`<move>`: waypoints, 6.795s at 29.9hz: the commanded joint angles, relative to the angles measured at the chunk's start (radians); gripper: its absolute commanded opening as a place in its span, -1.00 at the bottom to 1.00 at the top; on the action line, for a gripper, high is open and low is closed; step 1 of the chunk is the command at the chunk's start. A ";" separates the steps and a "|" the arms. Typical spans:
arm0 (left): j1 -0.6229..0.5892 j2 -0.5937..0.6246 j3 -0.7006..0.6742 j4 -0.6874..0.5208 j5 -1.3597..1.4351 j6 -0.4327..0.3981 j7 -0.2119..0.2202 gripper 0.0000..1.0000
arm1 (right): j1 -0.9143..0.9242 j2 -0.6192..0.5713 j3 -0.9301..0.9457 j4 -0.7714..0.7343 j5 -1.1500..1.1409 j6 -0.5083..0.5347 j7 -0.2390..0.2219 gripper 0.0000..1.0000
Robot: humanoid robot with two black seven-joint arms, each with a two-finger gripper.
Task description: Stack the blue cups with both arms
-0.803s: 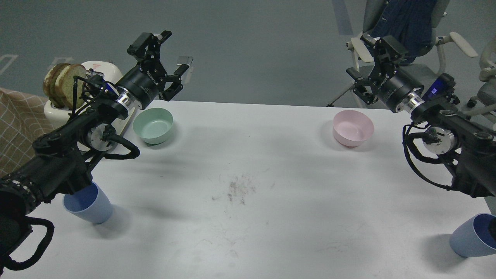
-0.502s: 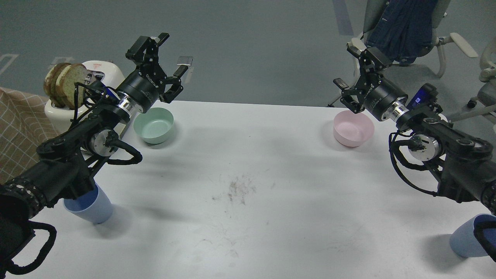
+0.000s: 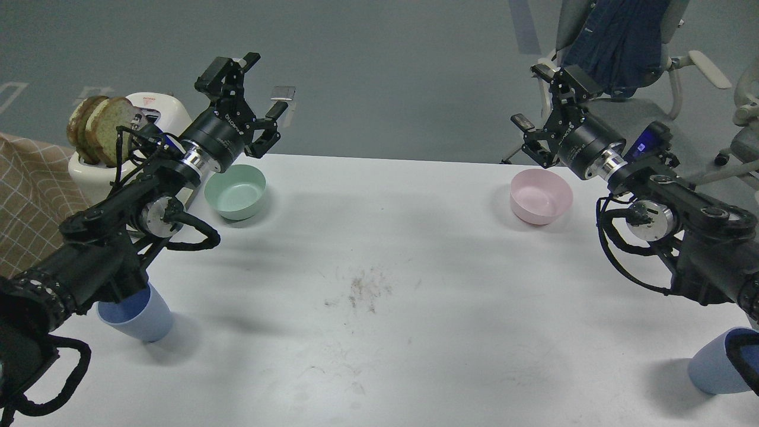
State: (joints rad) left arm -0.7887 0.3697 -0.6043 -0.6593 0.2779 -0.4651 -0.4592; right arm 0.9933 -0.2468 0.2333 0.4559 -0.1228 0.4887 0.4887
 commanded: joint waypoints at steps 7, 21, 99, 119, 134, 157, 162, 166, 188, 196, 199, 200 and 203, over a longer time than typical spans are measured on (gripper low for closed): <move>-0.024 -0.011 0.006 -0.010 0.011 -0.009 0.002 0.96 | 0.045 0.001 0.003 -0.014 -0.014 0.000 0.000 1.00; 0.006 -0.040 -0.002 -0.011 0.014 -0.015 0.001 0.96 | 0.048 0.000 -0.005 -0.080 -0.021 0.000 0.000 1.00; -0.092 1.164 0.316 -0.990 1.229 -0.024 -0.029 0.91 | -0.008 -0.029 -0.002 -0.080 -0.029 0.000 0.000 1.00; -0.081 1.112 0.676 -0.855 1.275 0.163 -0.029 0.81 | -0.035 -0.029 0.001 -0.068 -0.029 0.000 0.000 1.00; -0.006 0.994 0.692 -0.692 1.385 0.233 -0.029 0.14 | -0.038 -0.035 0.003 -0.034 -0.029 0.000 0.000 1.00; -0.055 1.020 0.554 -0.839 1.412 0.230 -0.029 -1.00 | -0.013 -0.039 0.004 -0.034 -0.031 0.000 0.000 1.00; -0.242 0.983 0.551 -0.887 1.482 0.186 -0.029 -1.00 | 0.064 -0.058 0.003 -0.036 -0.031 0.000 0.000 1.00; -0.389 0.823 0.551 -0.919 1.486 0.013 -0.029 -1.00 | 0.146 -0.071 -0.003 -0.040 -0.031 0.000 0.000 1.00; -0.547 -0.013 0.635 -0.573 1.560 -0.024 -0.029 -1.00 | 0.260 -0.095 -0.051 -0.048 -0.072 0.000 0.000 1.00; -0.590 -0.179 0.753 -0.372 1.574 -0.024 -0.029 -1.00 | 0.260 -0.094 -0.051 -0.046 -0.072 0.000 0.000 1.00; -0.598 -0.195 0.770 -0.355 1.574 -0.024 -0.029 -1.00 | 0.260 -0.094 -0.051 -0.046 -0.072 0.000 0.000 1.00; -0.603 -0.196 0.788 -0.353 1.574 -0.024 -0.029 -1.00 | 0.260 -0.092 -0.051 -0.045 -0.072 0.000 0.000 1.00; -0.609 -0.198 0.816 -0.350 1.572 -0.024 -0.029 -1.00 | 0.258 -0.091 -0.052 -0.045 -0.072 0.000 0.000 1.00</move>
State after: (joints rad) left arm -1.3924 0.1742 0.1879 -1.0125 1.8514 -0.4888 -0.4887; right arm 1.2533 -0.3394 0.1822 0.4106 -0.1948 0.4888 0.4887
